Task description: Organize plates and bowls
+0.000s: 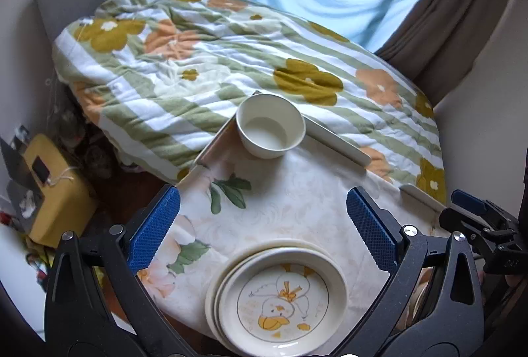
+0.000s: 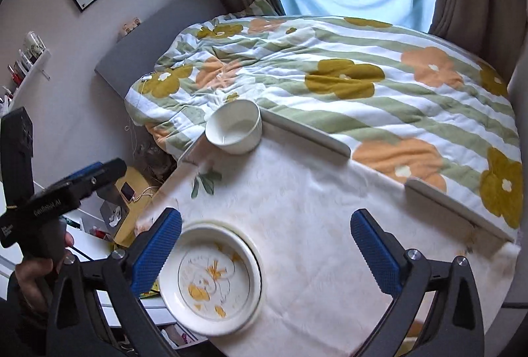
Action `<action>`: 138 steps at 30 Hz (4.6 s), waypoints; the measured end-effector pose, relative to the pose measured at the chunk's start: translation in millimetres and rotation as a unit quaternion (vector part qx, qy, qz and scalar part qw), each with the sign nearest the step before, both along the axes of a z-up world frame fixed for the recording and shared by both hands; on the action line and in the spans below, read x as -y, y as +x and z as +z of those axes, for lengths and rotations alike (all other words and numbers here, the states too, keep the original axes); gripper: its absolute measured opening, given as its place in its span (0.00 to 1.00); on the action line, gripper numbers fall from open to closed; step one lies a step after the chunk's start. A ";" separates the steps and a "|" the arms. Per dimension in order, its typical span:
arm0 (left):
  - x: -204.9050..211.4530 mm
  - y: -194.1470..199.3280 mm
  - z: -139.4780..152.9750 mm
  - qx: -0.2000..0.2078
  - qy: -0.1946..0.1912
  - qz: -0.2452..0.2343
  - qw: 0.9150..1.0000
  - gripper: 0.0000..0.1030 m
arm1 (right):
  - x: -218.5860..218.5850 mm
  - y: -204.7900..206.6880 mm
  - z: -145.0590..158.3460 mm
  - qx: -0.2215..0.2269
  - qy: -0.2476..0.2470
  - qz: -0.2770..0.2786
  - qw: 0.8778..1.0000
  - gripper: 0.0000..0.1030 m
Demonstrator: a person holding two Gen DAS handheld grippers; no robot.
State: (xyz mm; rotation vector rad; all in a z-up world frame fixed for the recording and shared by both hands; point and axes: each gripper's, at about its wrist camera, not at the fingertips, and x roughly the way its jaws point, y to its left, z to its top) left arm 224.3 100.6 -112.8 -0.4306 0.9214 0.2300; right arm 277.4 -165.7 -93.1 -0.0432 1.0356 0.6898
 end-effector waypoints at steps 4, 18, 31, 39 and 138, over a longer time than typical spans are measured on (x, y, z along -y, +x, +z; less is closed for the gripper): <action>-37.0 41.2 -38.5 -0.018 -0.055 0.006 0.998 0.90 | -49.9 51.6 -24.0 -0.024 -0.013 0.013 1.000 0.99; -59.4 149.6 -158.4 -0.094 -0.131 -0.013 0.987 0.35 | -132.4 146.8 -151.0 -0.185 0.027 -0.003 0.982 0.48; -59.8 164.9 -168.3 -0.099 -0.100 -0.019 0.990 0.21 | -146.0 153.4 -167.7 -0.181 0.017 0.007 0.983 0.18; -46.8 156.8 -137.0 -0.078 -0.067 -0.034 0.994 0.21 | -133.3 140.2 -147.0 -0.165 0.033 -0.003 0.986 0.18; 404.7 -45.7 -103.6 -0.121 0.112 -0.310 0.936 0.21 | 250.8 -155.1 -102.9 -0.080 -0.050 -0.220 0.971 0.18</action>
